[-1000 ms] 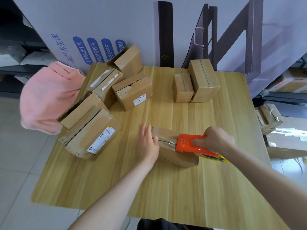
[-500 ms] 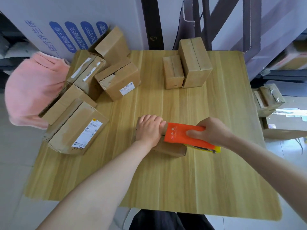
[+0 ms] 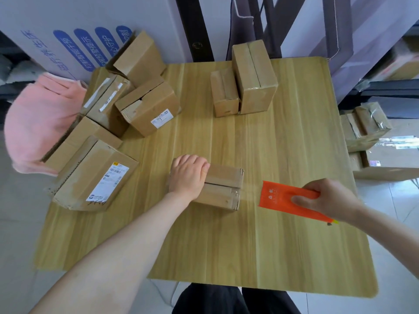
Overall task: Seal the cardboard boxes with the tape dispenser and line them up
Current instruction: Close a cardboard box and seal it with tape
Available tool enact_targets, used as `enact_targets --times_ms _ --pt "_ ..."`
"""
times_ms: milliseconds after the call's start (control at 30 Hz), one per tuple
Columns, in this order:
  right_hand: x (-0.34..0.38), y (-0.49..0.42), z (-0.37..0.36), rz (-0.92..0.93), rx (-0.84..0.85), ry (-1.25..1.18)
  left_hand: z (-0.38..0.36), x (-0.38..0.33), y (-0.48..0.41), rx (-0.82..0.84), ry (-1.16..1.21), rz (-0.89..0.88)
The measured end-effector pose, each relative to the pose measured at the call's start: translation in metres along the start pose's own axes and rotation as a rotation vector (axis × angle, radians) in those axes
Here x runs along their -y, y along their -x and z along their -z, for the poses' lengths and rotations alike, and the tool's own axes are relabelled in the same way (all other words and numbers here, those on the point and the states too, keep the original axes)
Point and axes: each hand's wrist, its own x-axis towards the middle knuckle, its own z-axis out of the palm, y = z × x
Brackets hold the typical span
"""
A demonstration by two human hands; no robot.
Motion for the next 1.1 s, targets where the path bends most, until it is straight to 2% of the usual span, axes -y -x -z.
enact_targets --times_ms 67,333,533,633,733,833,967,1033,1100 --pt "0.015 -0.006 -0.007 -0.033 -0.003 0.126 0.0 -0.002 0.001 0.003 -0.019 -0.019" --pt "0.091 -0.034 -0.014 -0.081 0.009 0.328 -0.003 -0.006 0.002 -0.019 -0.058 -0.036" --pt "0.1 -0.048 -0.011 -0.22 0.06 0.267 -0.002 -0.006 0.001 -0.003 -0.038 -0.025" --pt "0.093 -0.041 -0.028 -0.263 -0.034 0.216 0.002 -0.003 0.001 -0.028 0.046 -0.041" --pt "0.08 -0.02 -0.031 -0.297 -0.161 0.058 0.006 -0.001 0.004 -0.01 0.124 -0.019" --pt "0.064 0.001 -0.024 -0.213 -0.295 -0.219 0.011 -0.006 0.013 -0.011 0.157 0.156" --pt "0.072 0.031 -0.012 -0.016 -0.358 -0.674 0.017 -0.021 0.044 0.027 0.303 0.577" --pt "0.085 0.044 -0.008 0.054 -0.356 -0.738 0.018 -0.032 0.058 0.046 0.448 0.802" --pt "0.099 0.055 -0.004 0.119 -0.343 -0.778 0.034 -0.042 0.059 0.018 0.802 0.95"
